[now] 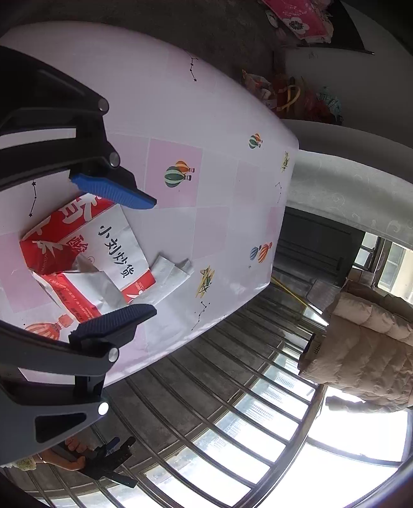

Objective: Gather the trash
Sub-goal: 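Reach both tools to the red-and-white snack bag on the table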

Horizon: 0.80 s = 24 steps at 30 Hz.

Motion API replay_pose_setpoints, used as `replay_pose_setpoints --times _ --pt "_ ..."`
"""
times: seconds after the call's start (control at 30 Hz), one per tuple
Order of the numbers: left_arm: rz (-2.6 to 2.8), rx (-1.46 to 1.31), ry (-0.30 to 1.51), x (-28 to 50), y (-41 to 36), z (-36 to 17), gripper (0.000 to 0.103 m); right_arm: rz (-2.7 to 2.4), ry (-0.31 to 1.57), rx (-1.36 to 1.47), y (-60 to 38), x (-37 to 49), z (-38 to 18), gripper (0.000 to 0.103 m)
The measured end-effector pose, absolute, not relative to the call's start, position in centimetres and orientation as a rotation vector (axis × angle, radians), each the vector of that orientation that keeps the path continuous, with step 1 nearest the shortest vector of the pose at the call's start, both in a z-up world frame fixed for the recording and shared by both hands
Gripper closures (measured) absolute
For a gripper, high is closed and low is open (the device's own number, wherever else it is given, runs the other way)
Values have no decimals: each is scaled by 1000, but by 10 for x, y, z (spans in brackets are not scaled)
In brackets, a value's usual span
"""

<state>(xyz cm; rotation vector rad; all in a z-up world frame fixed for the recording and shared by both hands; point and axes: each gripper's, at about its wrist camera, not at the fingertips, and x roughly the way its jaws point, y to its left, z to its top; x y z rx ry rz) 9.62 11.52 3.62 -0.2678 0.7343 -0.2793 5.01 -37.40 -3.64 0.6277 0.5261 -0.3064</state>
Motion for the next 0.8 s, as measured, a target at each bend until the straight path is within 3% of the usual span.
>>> replay_pose_setpoints --times 0.8 --pt "-199 -371 863 78 152 -37 43 377 882 620 -140 145 -6 33"
